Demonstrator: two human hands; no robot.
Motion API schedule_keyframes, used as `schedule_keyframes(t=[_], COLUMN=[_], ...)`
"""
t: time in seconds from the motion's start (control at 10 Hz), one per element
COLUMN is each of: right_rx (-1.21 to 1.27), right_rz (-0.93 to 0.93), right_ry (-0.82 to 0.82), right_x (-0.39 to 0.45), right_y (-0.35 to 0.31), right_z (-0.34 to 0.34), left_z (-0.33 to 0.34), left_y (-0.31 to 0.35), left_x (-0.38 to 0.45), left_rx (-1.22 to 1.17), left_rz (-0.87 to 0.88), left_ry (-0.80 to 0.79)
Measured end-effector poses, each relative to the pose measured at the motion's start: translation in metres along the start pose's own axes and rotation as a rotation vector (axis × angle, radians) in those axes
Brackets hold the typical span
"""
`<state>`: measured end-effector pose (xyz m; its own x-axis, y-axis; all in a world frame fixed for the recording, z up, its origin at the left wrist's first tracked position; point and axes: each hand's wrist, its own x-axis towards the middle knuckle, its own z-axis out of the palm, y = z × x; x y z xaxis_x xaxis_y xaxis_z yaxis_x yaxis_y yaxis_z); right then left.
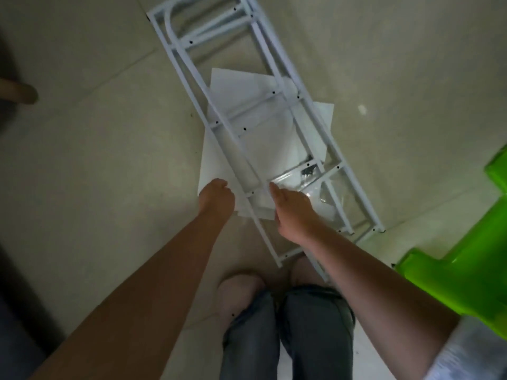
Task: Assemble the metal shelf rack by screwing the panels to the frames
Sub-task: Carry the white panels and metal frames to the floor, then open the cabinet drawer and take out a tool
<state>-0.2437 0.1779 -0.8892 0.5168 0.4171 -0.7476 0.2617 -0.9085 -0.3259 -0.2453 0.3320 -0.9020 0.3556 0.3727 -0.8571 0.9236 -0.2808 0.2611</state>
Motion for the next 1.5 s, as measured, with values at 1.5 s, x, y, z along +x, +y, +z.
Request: schedule_keyframes(t=[1.5], right_rx=[0.993], right_rz=[1.279], right_ry=[0.551], right_x=[-0.702], right_y=[-0.118], right_z=[0.191], left_z=[0.170], left_y=[-0.115], left_x=[-0.671], left_rx=[2.321], left_rz=[2.094], left_ry=[-0.422])
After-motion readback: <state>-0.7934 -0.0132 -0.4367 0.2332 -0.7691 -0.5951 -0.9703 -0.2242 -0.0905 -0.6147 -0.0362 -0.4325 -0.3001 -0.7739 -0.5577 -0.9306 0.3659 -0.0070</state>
